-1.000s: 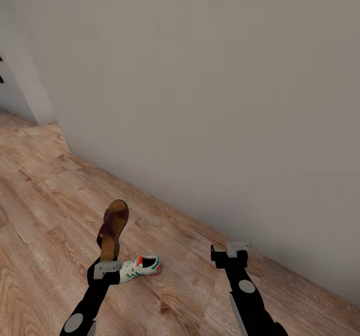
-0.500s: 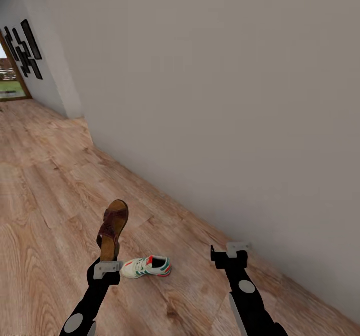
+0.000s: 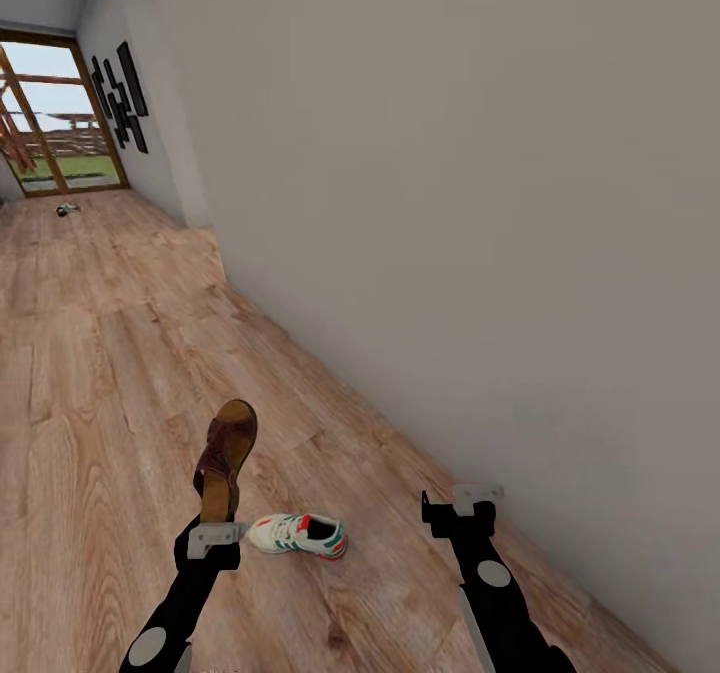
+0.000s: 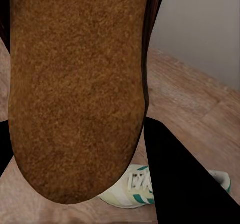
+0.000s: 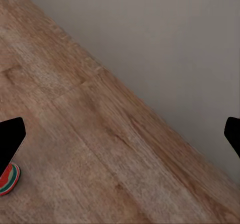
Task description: Pick up the two gym shoes and the two sandals from the corridor floor and place them onto the hallstand (shoe rack) in the corridor, making sure they are on the rack and not on the floor. Arrange them so the two gym shoes are next to each other and the two sandals are next to each other.
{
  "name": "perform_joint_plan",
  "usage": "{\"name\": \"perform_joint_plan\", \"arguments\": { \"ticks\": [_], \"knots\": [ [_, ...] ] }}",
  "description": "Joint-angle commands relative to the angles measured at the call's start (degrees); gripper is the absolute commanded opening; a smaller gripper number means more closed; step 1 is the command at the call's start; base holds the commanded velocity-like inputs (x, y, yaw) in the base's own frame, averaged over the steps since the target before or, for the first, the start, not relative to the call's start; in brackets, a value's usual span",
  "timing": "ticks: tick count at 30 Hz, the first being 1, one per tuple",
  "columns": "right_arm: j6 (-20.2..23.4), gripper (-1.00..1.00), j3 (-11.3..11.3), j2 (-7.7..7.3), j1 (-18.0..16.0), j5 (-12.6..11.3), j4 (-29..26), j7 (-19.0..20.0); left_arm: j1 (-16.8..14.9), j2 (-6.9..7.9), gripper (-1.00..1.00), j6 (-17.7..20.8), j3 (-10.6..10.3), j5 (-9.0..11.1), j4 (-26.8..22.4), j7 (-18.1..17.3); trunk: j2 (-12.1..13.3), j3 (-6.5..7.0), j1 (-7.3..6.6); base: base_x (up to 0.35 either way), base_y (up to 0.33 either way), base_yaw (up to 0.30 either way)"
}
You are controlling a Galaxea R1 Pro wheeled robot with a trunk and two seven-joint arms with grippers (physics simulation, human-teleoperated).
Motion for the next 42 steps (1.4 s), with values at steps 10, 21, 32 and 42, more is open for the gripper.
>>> {"name": "perform_joint_plan", "arguments": {
  "ticks": [10,21,32,42],
  "knots": [
    [0.5,1.0,0.1,-0.01,0.0,0.6,-0.1,-0.2,0.0,0.04,-1.0,-0.1,0.0,0.1,0.0,0.0,0.0,-0.39,-0.01,0.005,-0.018,0.279],
    [0.5,1.0,0.0,-0.01,0.0,0.6,-0.2,-0.2,0.0,0.03,-1.0,-0.2,0.0,0.1,0.0,0.1,0.0,-0.72,-0.01,0.0,0.0,0.278],
    [0.4,1.0,0.0,-0.01,0.0,0.6,-0.2,-0.2,0.0,0.03,-1.0,-0.2,0.0,0.1,0.0,0.1,0.0,-0.73,-0.01,0.0,-0.105,0.278],
    [0.4,1.0,0.0,-0.01,0.0,0.7,-0.2,-0.2,0.0,0.03,-1.0,-0.2,0.0,0.1,0.0,0.1,0.0,-0.73,-0.01,0.0,-0.15,0.14]
  ]
}}
